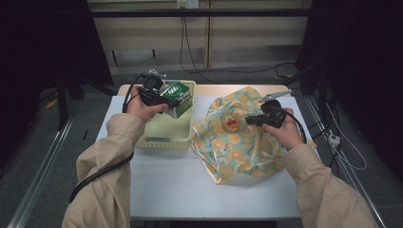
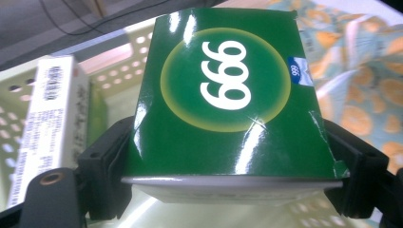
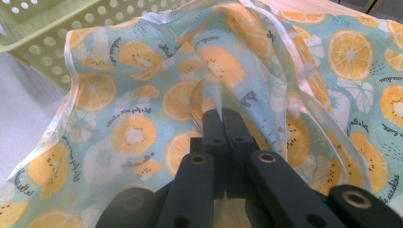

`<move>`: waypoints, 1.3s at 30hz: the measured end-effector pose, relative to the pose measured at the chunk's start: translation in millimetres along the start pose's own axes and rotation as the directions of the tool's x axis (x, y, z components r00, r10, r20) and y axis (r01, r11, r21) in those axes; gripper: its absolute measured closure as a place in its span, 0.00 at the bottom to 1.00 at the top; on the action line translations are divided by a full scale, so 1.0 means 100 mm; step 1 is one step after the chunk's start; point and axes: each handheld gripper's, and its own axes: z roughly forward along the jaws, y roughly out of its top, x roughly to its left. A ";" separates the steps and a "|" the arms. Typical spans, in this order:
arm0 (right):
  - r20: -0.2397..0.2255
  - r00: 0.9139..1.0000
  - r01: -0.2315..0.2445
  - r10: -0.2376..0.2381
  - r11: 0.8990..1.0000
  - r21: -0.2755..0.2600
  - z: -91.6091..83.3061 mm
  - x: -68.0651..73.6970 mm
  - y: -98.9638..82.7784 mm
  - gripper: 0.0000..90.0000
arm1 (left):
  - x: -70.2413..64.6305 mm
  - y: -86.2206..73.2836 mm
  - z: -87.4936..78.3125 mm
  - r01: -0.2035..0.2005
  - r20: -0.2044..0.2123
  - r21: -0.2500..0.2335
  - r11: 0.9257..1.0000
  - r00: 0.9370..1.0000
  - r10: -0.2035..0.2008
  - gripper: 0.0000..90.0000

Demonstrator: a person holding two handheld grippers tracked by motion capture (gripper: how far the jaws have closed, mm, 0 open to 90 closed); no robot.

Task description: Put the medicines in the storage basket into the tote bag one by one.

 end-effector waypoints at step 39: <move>0.015 1.000 0.006 -0.006 1.000 -0.009 -0.08 0.01 0.07 1.00 | -1.31 -0.12 0.52 -0.237 0.297 -0.014 0.971 0.927 0.231 0.19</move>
